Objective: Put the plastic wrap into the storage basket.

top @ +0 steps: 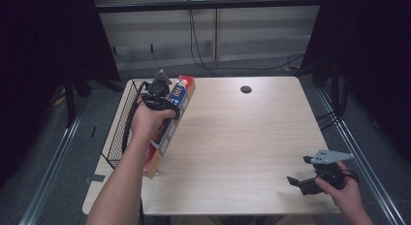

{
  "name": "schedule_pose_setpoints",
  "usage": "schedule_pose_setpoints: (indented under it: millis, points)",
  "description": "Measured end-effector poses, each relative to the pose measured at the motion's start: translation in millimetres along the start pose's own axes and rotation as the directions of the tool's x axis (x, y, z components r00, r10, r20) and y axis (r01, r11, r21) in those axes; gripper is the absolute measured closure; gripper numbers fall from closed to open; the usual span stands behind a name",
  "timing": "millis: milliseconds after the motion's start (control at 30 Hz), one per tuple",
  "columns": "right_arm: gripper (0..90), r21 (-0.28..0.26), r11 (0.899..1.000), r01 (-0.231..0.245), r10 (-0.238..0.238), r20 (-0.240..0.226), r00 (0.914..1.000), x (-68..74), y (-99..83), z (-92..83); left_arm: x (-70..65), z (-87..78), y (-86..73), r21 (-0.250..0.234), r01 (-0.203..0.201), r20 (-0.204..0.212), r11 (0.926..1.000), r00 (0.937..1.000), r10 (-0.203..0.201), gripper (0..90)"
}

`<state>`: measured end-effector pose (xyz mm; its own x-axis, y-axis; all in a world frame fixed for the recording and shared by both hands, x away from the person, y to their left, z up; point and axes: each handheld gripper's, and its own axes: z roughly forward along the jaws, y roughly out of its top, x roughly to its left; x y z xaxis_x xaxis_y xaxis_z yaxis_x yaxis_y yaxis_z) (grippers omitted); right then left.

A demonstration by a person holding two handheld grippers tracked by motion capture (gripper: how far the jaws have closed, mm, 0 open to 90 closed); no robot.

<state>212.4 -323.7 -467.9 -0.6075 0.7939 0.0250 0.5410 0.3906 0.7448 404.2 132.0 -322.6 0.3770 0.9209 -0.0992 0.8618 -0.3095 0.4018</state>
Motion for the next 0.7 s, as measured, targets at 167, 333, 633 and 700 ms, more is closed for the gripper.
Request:
schedule_pose_setpoints:
  millis: [167,333,633,700]
  points:
    - [2.3,-0.001,1.000,-0.004,0.004,-0.001,1.0000,0.1,0.1,-0.4,7.0,-1.9,-1.4,0.003,0.012,-0.019,0.9999,0.9998,-0.012,42.8]
    - [2.3,0.000,1.000,-0.004,0.004,-0.004,1.0000,0.3,0.3,-0.1,12.5,-4.4,-1.8,0.007,0.030,-0.029,0.9995,0.9991,-0.029,42.8]
    - [2.3,0.001,1.000,-0.003,0.003,-0.006,1.0000,0.8,0.2,0.1,21.3,-9.1,-3.5,0.004,0.054,-0.041,0.9985,0.9977,-0.054,42.8]
    - [2.3,0.001,1.000,-0.002,0.002,-0.005,1.0000,0.7,0.2,0.0,23.4,-10.2,-3.9,0.002,0.057,-0.046,0.9984,0.9973,-0.057,42.8]
